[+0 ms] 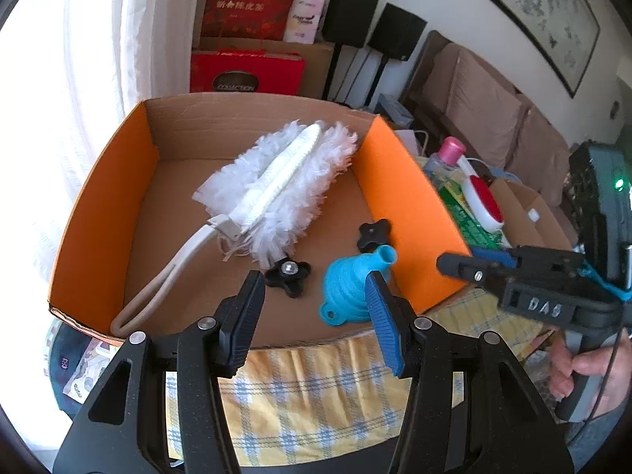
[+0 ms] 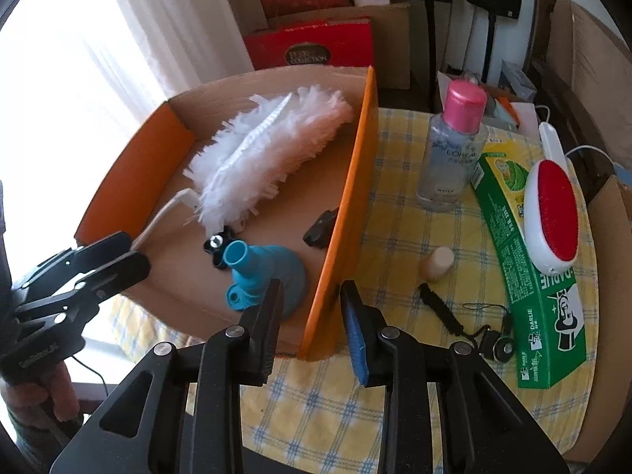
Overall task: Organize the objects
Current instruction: 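Withdraw both tools from the orange tray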
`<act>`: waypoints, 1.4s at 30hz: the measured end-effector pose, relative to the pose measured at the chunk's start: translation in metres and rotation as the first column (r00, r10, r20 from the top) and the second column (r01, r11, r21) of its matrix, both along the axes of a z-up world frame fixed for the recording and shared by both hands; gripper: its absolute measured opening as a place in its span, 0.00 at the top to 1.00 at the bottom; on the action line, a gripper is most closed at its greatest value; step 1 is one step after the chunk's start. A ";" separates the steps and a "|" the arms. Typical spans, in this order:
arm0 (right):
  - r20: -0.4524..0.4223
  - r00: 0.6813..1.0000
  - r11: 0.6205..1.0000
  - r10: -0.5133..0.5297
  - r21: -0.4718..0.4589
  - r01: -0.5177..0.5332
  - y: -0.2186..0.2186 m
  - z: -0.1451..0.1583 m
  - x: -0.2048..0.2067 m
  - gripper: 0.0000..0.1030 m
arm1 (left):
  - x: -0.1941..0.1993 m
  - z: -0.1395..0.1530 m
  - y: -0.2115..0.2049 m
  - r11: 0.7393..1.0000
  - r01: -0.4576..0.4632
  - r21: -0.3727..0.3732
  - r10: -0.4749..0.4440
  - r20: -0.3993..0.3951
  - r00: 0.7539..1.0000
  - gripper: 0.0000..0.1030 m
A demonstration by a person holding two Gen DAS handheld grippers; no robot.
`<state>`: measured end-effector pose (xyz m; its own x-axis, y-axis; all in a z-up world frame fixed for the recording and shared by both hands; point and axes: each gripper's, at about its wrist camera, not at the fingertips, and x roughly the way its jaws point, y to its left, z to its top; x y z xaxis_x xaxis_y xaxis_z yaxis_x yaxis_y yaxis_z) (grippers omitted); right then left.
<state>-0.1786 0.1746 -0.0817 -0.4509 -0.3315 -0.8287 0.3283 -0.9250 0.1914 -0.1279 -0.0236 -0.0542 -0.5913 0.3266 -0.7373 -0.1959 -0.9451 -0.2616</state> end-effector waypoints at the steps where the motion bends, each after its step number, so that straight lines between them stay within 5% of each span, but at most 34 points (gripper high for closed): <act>1: -0.020 1.000 1.000 -0.006 -0.011 0.006 0.004 0.006 0.003 0.70 | 0.002 0.003 0.002 1.000 0.010 0.002 -0.010 -0.008 1.000 0.51; 5: -0.072 0.996 0.997 -0.053 -0.054 0.049 0.029 0.032 0.013 0.70 | 0.010 0.015 0.011 1.000 0.022 0.012 -0.021 -0.046 0.999 0.23; 12: -0.163 0.978 0.991 -0.130 -0.036 0.126 0.066 0.062 0.030 0.56 | 0.018 0.033 0.027 0.995 0.050 0.086 -0.041 -0.092 0.995 0.06; 16: -0.167 0.975 0.990 -0.144 -0.031 0.140 0.081 0.061 0.036 0.41 | 0.018 0.039 0.037 0.996 0.051 0.073 -0.042 -0.109 0.993 0.03; 22: -0.139 0.975 0.984 -0.172 -0.065 0.164 0.096 0.048 0.032 0.32 | 0.019 0.044 0.048 0.998 0.044 0.041 -0.038 -0.139 0.990 0.00; 33: -0.117 0.975 0.982 -0.190 -0.042 0.186 0.096 0.011 0.001 0.33 | 0.008 0.034 0.054 0.998 0.051 0.040 -0.046 -0.118 0.992 0.00; 42: -0.065 0.983 0.985 -0.174 0.006 0.174 0.079 -0.029 -0.037 0.53 | 0.002 0.027 0.056 0.998 0.052 0.026 -0.049 -0.105 0.993 0.00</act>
<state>-0.2160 0.2534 -0.1103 -0.5533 -0.2334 -0.7996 0.1733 -0.9712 0.1636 -0.1258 0.0326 -0.0272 -0.6467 0.3781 -0.6624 -0.2709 -0.9257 -0.2638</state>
